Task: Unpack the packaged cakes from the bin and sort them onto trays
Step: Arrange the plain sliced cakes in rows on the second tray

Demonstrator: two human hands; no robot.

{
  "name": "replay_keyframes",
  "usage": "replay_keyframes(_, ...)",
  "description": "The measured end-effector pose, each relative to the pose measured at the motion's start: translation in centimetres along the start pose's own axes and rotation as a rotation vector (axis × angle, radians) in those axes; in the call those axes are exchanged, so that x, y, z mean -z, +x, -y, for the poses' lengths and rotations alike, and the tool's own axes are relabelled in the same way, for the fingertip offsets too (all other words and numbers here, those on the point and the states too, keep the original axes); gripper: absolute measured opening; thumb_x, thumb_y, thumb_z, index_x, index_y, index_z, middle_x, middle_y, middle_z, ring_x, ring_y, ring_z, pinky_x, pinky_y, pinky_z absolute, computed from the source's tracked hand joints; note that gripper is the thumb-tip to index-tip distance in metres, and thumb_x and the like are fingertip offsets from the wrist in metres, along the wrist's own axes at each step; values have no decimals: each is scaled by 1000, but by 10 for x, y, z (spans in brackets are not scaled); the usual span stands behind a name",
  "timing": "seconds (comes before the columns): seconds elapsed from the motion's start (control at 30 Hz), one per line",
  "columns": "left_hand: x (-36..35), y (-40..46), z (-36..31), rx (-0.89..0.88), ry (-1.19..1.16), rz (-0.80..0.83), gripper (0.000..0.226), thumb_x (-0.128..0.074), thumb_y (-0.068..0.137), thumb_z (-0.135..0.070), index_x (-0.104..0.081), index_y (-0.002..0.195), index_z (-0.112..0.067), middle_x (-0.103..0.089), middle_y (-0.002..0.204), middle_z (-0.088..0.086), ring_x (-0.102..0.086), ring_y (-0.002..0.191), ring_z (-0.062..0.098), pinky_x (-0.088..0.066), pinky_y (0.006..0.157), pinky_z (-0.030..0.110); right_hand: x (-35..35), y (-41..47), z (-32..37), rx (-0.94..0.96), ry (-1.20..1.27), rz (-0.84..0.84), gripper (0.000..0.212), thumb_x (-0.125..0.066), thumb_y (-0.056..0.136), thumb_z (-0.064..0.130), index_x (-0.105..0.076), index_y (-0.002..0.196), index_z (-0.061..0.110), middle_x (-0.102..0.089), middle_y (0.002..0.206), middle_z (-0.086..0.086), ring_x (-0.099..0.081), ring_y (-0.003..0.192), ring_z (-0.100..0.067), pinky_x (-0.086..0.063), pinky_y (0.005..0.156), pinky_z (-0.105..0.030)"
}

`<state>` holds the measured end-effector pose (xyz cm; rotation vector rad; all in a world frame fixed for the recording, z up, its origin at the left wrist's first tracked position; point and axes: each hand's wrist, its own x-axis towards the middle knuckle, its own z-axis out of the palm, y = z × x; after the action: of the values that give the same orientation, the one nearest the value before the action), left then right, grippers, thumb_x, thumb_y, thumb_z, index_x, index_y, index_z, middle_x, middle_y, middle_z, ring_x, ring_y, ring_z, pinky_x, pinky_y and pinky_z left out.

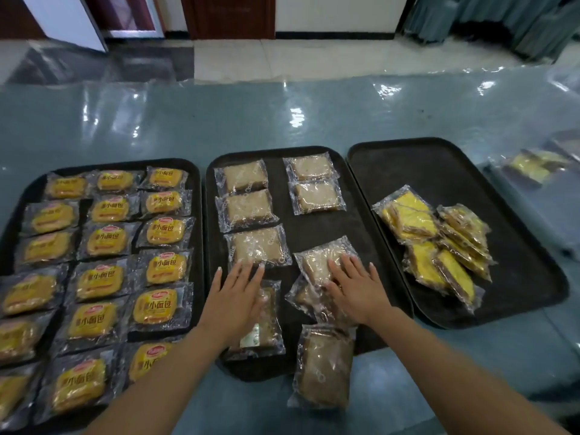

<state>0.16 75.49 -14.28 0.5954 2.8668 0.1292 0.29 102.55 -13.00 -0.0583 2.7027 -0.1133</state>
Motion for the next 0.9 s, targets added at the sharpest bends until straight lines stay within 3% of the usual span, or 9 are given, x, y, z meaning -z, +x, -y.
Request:
replay_keyframes(0.13,3,29,-14,101,27,93,62,-4,97,-53,10,151,-25,10,159,-1,14,145,18,9,115,47,6,27,-17,-10,-19,3,63,-13,101,53,0,154,22,8,161,-3,13,147,-21,8,117,-45)
replay_keyframes(0.23,1,50,-22,158,-26,119,61,-15,101,-49,12,150,-26,11,159,-1,12,146,19,7,116,47,9,45,-27,54,8,1,66,-12,101,53,3,153,16,11,160,-3,15,146,-17,9,117,-37)
replay_keyframes(0.33,-7,65,-26,222,-58,115,64,-12,99,-53,14,150,-24,17,158,-2,18,143,15,7,116,45,10,62,-34,96,29,6,67,-13,101,52,5,152,13,12,160,-5,16,146,-18,6,118,-34)
replay_keyframes(0.53,-29,67,-33,282,-26,60,84,23,76,-67,18,148,-24,25,154,-5,27,140,14,12,114,44,15,86,-32,102,24,-56,63,-13,101,50,4,153,19,11,160,-10,14,146,-25,2,118,-40)
replay_keyframes(0.67,-31,68,-34,299,-27,60,81,18,78,-68,19,147,-24,26,153,-5,29,139,13,15,112,43,13,91,-27,110,12,-80,55,-13,102,48,3,153,32,9,160,-14,14,146,-30,2,117,-44)
replay_keyframes(0.9,-27,69,-36,305,-3,97,80,22,75,-66,27,143,-25,31,152,-6,34,136,13,17,112,43,11,95,-21,79,11,-92,54,-12,102,46,4,153,33,11,159,-15,13,146,-32,2,117,-45)
